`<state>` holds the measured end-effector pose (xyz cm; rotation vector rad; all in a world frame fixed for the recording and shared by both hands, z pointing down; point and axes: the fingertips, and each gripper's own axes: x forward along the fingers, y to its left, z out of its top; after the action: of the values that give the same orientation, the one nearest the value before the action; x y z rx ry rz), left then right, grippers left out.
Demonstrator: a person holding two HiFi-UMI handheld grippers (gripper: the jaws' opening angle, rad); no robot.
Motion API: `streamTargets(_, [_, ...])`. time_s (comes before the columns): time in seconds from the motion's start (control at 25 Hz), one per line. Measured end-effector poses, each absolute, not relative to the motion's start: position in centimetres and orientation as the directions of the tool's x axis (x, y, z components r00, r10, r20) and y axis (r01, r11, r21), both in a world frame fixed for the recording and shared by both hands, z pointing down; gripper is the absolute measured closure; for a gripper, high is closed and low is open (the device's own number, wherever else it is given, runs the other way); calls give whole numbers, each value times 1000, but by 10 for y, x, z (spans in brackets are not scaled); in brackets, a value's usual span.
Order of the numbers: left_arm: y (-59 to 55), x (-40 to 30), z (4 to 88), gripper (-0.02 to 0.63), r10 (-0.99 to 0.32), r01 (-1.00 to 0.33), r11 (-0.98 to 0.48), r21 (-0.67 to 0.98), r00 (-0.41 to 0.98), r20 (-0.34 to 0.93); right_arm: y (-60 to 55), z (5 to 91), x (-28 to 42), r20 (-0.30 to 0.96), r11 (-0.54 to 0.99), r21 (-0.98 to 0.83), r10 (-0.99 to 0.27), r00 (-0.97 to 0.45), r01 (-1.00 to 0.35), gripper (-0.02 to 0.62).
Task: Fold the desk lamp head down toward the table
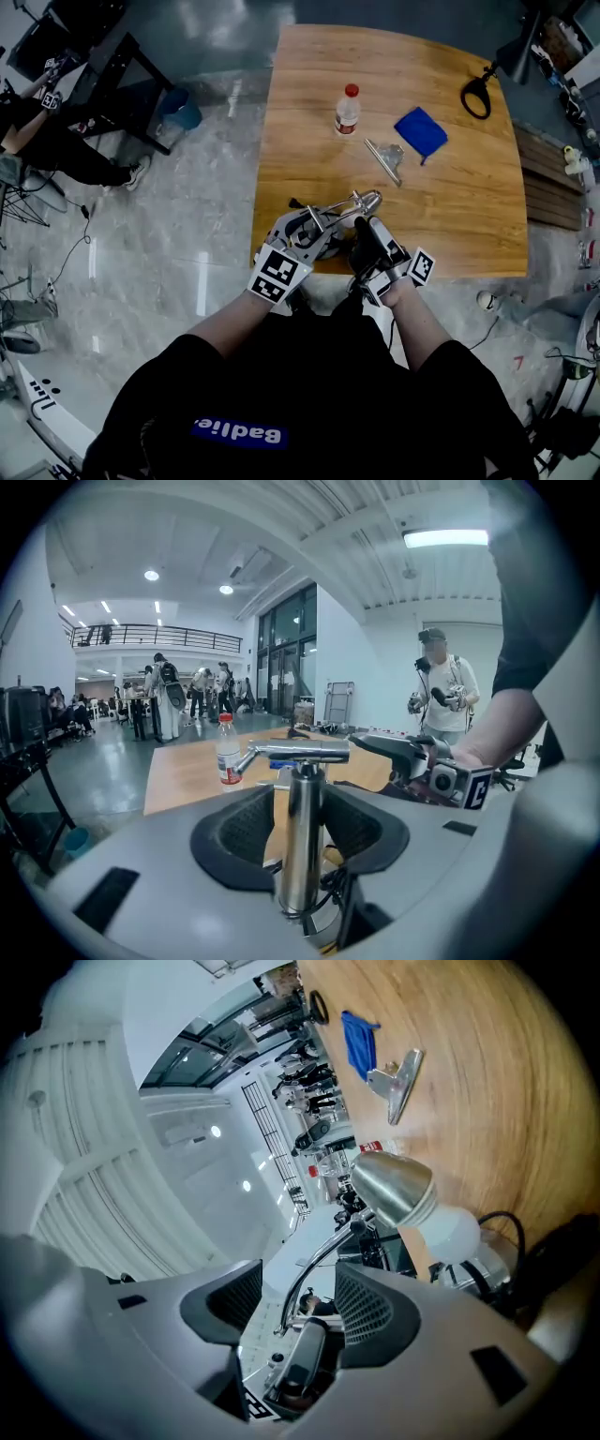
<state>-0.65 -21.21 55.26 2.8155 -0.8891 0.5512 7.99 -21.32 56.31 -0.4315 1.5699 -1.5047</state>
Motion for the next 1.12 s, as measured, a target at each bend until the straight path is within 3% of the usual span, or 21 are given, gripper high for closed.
streamTargets(0.16, [-211, -27, 545, 425, -532, -579, -812, 72, 785, 316, -186, 550, 76, -307, 223, -951, -776, -551, 216, 370])
streamTargets(0.28, [-197, -38, 540, 425, -535, -579, -807, 112, 799, 273, -162, 534, 77, -255, 267, -962, -781, -570, 65, 370])
streamTargets(0.6, [-113, -35, 493, 425, -553, -583, -805, 113, 805, 215, -98, 478, 78, -186, 506, -820, -679, -710, -269, 370])
streamTargets(0.88, [-19, 4, 463, 425, -624, -654, -749, 104, 750, 219, -16, 440, 93, -226, 706, -642, -548, -806, -300, 371])
streamTargets(1.12, [68, 37, 440, 426, -584, -612, -783, 115, 785, 205, 58, 423, 99, -149, 782, -489, -511, -847, -386, 402])
